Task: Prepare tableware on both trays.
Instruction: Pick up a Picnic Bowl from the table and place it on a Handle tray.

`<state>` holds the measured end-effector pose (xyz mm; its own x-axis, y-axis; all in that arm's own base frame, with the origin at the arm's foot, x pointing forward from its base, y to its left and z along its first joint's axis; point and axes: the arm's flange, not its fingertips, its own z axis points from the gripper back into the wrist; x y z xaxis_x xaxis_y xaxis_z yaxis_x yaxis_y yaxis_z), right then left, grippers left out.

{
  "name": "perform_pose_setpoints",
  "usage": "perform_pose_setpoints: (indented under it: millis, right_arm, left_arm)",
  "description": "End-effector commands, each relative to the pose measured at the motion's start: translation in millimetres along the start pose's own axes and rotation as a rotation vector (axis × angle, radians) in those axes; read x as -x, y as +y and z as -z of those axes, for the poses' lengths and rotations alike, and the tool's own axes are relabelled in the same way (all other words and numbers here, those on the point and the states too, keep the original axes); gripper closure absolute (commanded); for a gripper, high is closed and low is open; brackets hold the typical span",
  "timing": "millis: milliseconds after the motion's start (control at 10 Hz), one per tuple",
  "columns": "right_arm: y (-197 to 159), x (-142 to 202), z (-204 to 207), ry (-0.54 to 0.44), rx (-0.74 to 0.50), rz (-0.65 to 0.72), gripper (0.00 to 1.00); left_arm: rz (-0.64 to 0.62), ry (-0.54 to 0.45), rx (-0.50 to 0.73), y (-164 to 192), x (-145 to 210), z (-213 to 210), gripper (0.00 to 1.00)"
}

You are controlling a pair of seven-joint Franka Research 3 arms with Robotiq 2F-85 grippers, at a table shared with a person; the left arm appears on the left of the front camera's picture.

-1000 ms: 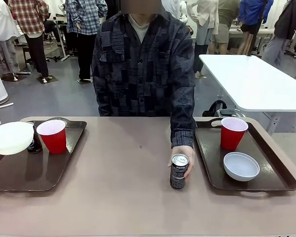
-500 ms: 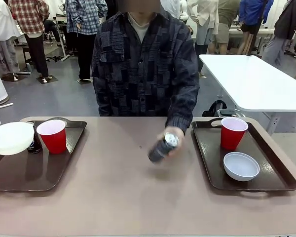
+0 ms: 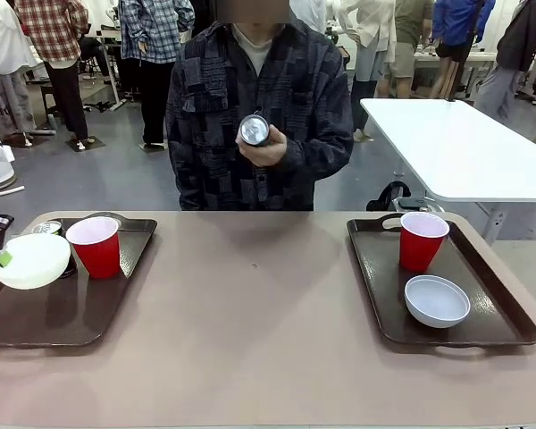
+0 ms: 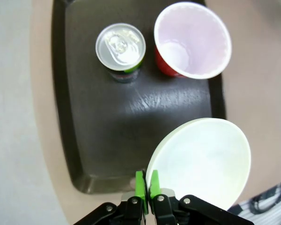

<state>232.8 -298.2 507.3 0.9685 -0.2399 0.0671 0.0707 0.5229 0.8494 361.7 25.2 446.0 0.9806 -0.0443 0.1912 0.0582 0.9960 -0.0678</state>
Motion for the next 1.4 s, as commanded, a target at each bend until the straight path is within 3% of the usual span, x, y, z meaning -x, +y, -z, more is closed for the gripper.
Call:
perform_pose_setpoints:
  millis: [0,400,900,1200,1300]
  right_arm:
    - [0.3,0.2,-0.9,-0.008,-0.023,-0.017,0.11]
    - [0.3,0.2,-0.9,-0.008,-0.023,-0.017,0.11]
    - [0.3,0.2,-0.9,-0.008,-0.023,-0.017,0.11]
    - [0.3,0.2,-0.9,-0.008,-0.023,-0.017,0.11]
    - [0.3,0.2,-0.9,-0.008,-0.023,-0.017,0.11]
  left_arm:
    - [0.039,0.009,-0.040,-0.2,19.9,41.4,0.96]
    - [0.056,0.092,-0.039,-5.6,29.7,81.6,0.96]
    - [0.074,0.091,-0.033,-9.4,35.8,101.0,0.96]
    - [0.090,0.098,-0.026,-7.9,37.4,100.3,0.08]
    - [0.097,0.095,-0.024,-8.0,37.5,98.0,0.00]
